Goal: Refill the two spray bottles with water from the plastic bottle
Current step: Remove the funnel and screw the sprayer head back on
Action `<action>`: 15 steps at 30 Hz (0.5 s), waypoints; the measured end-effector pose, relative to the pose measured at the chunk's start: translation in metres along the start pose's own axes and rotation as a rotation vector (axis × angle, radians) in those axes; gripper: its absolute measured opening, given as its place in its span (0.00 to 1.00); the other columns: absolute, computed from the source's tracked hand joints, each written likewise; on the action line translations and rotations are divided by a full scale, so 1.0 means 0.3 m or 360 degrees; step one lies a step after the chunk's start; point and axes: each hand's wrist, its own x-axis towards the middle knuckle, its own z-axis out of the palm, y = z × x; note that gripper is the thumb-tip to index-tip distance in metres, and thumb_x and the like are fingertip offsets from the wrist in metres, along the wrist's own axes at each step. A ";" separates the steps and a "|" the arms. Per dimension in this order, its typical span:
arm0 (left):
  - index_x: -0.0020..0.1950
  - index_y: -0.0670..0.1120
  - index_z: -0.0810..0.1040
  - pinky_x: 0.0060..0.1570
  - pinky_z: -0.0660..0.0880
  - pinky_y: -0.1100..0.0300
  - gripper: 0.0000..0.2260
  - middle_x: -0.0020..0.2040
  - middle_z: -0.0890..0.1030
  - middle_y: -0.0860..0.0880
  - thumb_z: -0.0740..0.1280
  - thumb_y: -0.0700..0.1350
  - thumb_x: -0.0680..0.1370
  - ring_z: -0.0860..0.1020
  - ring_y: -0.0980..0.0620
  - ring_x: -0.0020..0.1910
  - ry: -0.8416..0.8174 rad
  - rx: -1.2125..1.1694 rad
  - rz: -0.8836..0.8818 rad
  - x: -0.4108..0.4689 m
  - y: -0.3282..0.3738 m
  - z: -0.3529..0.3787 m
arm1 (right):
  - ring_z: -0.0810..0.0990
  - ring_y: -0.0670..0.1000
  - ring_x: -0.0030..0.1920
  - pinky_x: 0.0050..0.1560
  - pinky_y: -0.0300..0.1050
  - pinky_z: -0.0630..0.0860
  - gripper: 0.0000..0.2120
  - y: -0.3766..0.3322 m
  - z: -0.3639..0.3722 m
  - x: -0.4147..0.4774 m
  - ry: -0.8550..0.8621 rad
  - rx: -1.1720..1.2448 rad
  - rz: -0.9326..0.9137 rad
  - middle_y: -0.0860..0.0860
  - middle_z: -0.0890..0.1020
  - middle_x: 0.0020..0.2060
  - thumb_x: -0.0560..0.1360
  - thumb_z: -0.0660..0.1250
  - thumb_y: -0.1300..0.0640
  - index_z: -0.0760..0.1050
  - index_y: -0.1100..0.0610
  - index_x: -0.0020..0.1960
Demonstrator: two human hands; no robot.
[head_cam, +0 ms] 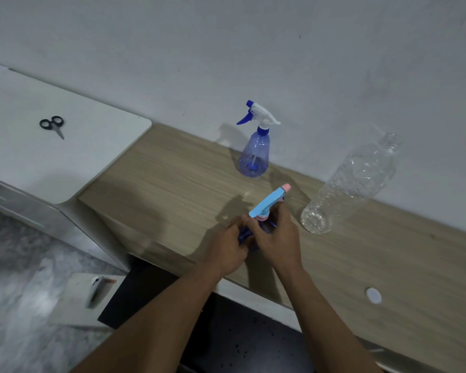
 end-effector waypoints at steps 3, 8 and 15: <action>0.67 0.50 0.74 0.52 0.70 0.71 0.21 0.59 0.80 0.53 0.68 0.40 0.74 0.79 0.56 0.56 0.0000 -0.0042 0.0049 0.000 -0.002 0.001 | 0.83 0.44 0.41 0.44 0.53 0.80 0.05 0.009 -0.003 -0.008 -0.0021 -0.0008 -0.0125 0.43 0.82 0.39 0.78 0.66 0.49 0.72 0.49 0.50; 0.65 0.50 0.75 0.52 0.70 0.71 0.21 0.58 0.80 0.52 0.65 0.36 0.73 0.78 0.56 0.55 -0.0017 -0.0026 0.0016 -0.005 0.003 -0.004 | 0.83 0.38 0.41 0.39 0.31 0.75 0.14 -0.022 0.001 0.007 0.0045 0.0109 0.0065 0.43 0.83 0.41 0.73 0.76 0.52 0.72 0.53 0.52; 0.69 0.53 0.73 0.58 0.74 0.61 0.23 0.60 0.81 0.54 0.65 0.46 0.73 0.79 0.57 0.57 -0.0044 -0.0068 0.0016 -0.009 0.009 -0.003 | 0.83 0.46 0.41 0.42 0.50 0.80 0.02 0.001 0.009 -0.019 0.0056 0.0074 -0.0105 0.45 0.82 0.38 0.80 0.66 0.54 0.74 0.52 0.50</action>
